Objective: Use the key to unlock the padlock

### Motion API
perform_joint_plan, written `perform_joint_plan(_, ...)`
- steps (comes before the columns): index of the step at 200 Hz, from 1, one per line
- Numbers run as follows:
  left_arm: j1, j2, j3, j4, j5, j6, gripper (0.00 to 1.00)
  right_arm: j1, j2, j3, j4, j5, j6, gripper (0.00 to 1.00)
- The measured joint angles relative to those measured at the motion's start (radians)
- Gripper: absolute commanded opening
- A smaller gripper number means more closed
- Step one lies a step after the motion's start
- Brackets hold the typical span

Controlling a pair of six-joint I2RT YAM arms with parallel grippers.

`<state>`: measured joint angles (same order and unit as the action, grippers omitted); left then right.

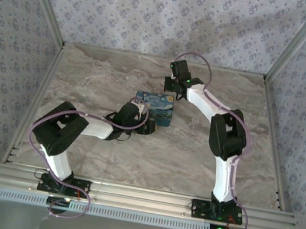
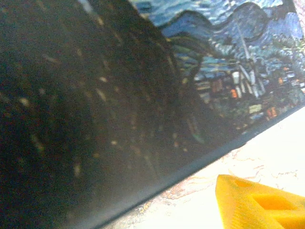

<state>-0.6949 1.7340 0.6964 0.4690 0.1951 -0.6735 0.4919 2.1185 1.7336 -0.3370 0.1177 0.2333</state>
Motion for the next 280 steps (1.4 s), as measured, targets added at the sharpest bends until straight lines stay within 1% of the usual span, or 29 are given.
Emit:
perform_joint_plan(31, -0.012, 0.019, -0.002, 0.048, -0.012, 0.018, 0.68, 0.0, 0.063, 0.066, -0.031, -0.021, -0.023, 0.0)
perform_joint_plan(82, -0.054, 0.048, -0.029, 0.159, -0.089, 0.093, 0.71, 0.023, 0.068, 0.061, -0.042, -0.029, -0.044, 0.0)
perform_joint_plan(145, -0.105, 0.079, -0.04, 0.255, -0.148, 0.195, 0.74, 0.046, 0.071, 0.014, -0.014, -0.033, -0.047, 0.0)
perform_joint_plan(159, -0.12, 0.089, -0.048, 0.295, -0.17, 0.22, 0.76, 0.046, 0.071, 0.006, 0.002, -0.034, -0.047, 0.0)
perform_joint_plan(175, -0.137, 0.101, -0.054, 0.318, -0.199, 0.24, 0.78, 0.046, 0.071, -0.003, 0.022, -0.035, -0.047, 0.0)
perform_joint_plan(212, -0.164, 0.12, -0.047, 0.305, -0.298, 0.262, 0.8, 0.046, 0.069, -0.024, 0.063, -0.035, -0.043, 0.0)
perform_joint_plan(241, -0.184, 0.124, -0.037, 0.286, -0.376, 0.236, 0.8, 0.046, 0.069, -0.044, 0.094, -0.034, -0.042, 0.0)
perform_joint_plan(260, -0.19, 0.133, -0.037, 0.301, -0.393, 0.232, 0.78, 0.046, 0.068, -0.053, 0.109, -0.032, -0.04, 0.0)
perform_joint_plan(280, -0.189, 0.135, -0.04, 0.312, -0.387, 0.238, 0.73, 0.045, 0.065, -0.061, 0.121, -0.029, -0.04, 0.0)
